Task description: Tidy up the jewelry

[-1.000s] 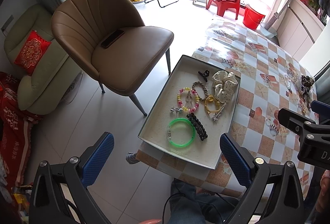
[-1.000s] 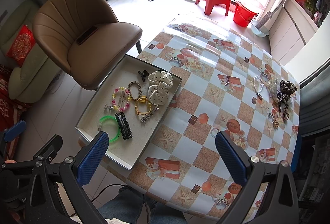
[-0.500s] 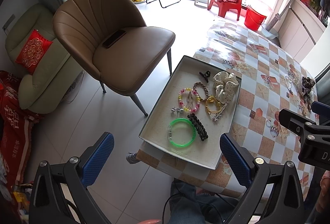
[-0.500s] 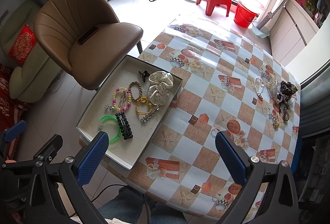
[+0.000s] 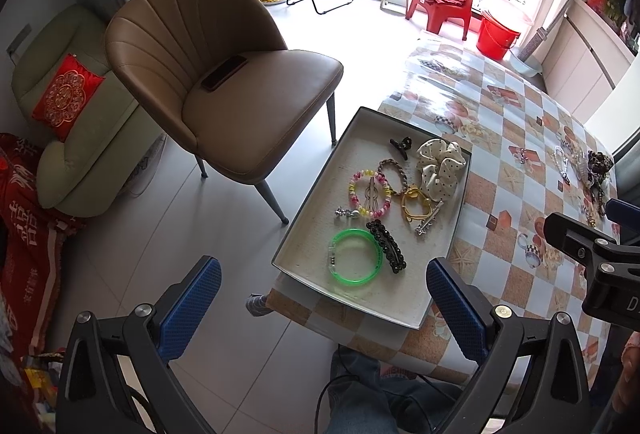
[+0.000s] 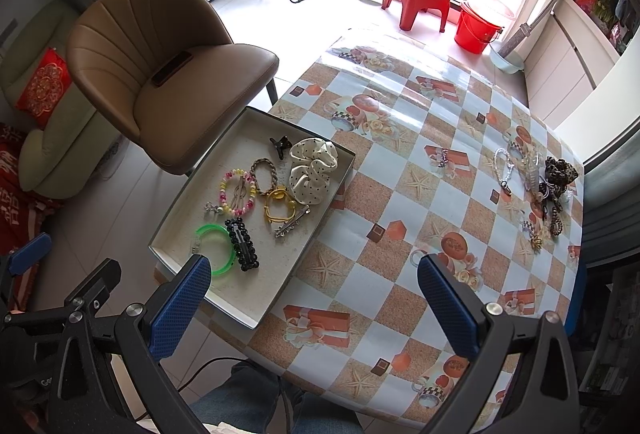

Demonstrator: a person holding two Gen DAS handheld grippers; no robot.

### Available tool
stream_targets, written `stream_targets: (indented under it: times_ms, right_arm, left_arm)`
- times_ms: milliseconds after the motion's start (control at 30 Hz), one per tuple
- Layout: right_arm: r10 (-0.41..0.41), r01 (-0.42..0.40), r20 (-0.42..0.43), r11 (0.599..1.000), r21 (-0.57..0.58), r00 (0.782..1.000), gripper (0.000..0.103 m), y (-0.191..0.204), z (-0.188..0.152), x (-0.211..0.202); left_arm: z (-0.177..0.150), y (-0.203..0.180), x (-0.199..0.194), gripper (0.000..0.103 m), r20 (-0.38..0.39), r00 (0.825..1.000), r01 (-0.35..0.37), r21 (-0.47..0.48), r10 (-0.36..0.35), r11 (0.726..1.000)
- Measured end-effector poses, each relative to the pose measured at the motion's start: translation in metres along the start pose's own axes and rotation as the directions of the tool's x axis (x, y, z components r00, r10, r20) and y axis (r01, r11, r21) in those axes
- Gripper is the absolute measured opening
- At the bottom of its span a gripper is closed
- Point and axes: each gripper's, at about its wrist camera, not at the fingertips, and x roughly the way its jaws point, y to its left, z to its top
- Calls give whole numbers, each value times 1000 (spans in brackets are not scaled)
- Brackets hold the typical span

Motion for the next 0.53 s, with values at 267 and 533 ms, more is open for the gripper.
stream_targets:
  times_ms: [267,533]
  right_arm:
    - [2,-2,-1,1000,0,1000,103,-1,-1,0]
    - [6,-6,0,1000,1,1000,103,-1,-1,-1]
  left_arm:
    - [0,6,0,103,4,1000,-16,-12,16,1000]
    - [0,4,-1,103,3,1000,-17,-9,17,1000]
